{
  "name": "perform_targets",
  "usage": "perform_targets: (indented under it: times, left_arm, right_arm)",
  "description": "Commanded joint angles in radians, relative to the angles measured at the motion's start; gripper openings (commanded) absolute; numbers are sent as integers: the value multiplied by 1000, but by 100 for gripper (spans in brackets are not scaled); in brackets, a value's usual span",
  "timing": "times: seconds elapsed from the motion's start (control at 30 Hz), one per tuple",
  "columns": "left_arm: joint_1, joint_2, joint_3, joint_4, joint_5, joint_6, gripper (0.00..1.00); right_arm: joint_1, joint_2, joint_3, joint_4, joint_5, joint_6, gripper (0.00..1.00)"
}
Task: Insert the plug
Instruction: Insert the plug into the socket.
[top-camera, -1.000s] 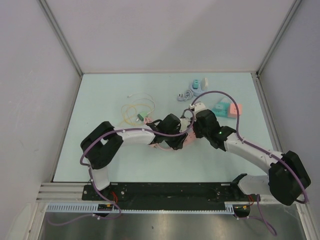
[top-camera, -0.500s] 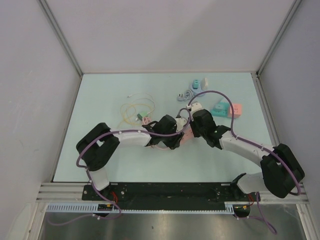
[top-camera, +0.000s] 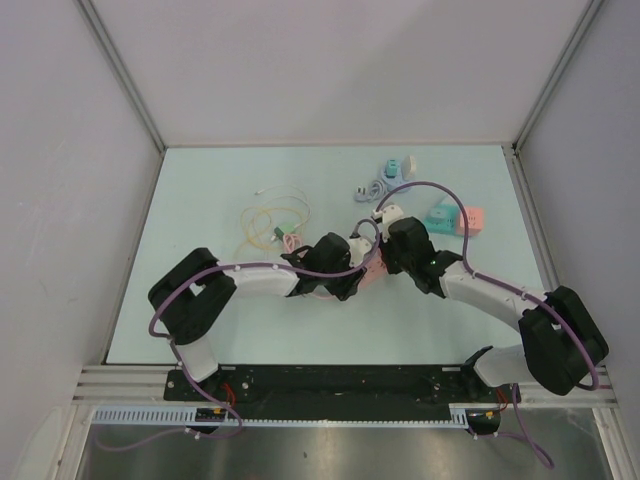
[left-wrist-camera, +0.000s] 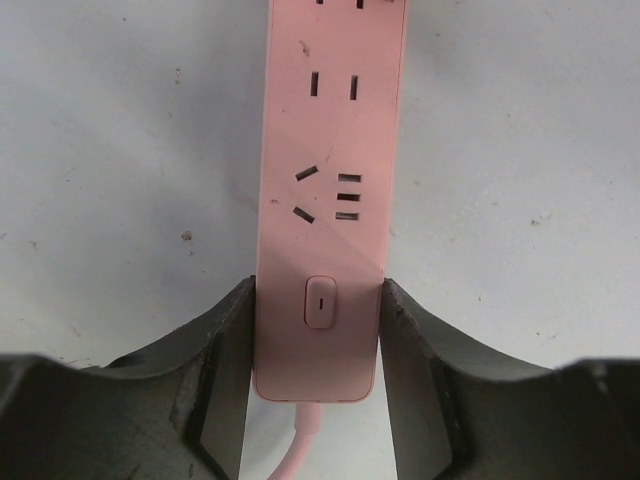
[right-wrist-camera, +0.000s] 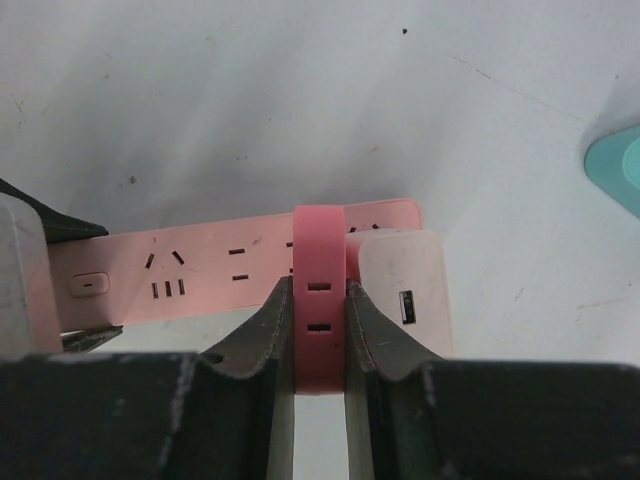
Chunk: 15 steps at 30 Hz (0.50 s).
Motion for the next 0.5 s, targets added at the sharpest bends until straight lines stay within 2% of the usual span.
perform_targets:
  times: [0.0, 0.47]
  left_arm:
    - [15, -19, -42, -128, -61, 47, 51]
    - [19, -31, -49, -114, -39, 52, 50]
  right_arm:
    - [21, -7, -17, 64, -7, -53, 0]
    - [43, 20, -16, 136, 3, -85, 0]
